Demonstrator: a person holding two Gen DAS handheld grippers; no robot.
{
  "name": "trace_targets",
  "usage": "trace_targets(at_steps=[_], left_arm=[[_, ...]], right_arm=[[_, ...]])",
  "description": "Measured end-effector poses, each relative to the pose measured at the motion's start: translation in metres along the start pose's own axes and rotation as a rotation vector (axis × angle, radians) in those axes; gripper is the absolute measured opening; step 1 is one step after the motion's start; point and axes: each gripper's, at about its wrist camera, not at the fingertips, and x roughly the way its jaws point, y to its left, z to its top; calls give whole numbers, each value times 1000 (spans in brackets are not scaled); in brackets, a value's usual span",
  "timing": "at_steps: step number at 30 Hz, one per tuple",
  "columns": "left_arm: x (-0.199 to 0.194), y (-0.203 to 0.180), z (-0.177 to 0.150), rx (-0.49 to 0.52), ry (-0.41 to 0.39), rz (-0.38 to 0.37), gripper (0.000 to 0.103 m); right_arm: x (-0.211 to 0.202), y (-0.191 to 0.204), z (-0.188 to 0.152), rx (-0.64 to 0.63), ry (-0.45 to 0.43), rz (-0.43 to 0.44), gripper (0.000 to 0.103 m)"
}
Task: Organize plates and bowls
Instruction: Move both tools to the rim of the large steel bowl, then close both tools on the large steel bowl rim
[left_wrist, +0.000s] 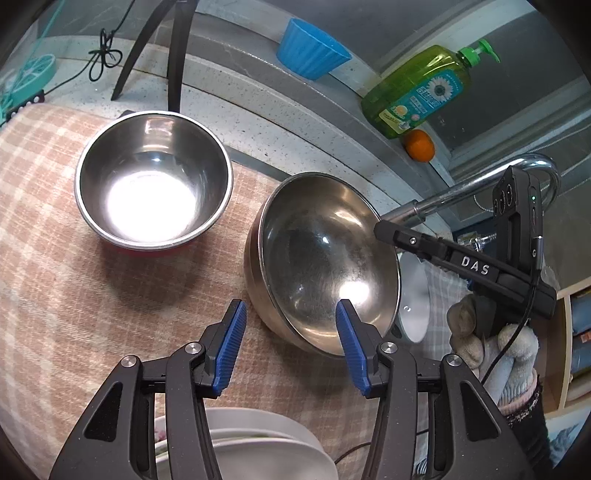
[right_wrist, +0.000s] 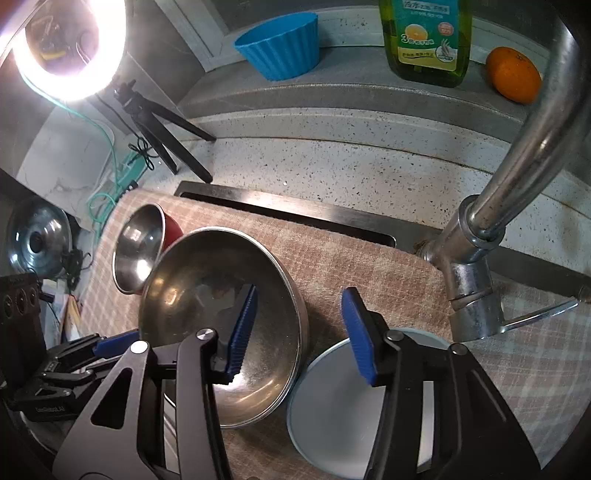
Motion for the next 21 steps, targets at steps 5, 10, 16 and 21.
trace_targets(at_steps=[5,10,16,21], left_arm=[[5,-1,1,3,8,1,44],[8,-5,1,19,10,8,29],[8,-4,2,32,12,10,26],[2,-4,1,40,7,10,26]], right_arm=[[8,3,0,-16,26,-4,34],[15,8,-2,-34,46,-17,20],[14,7,-2,-12,41,-35,14],[13,12,-4,-11,39,-49,14]])
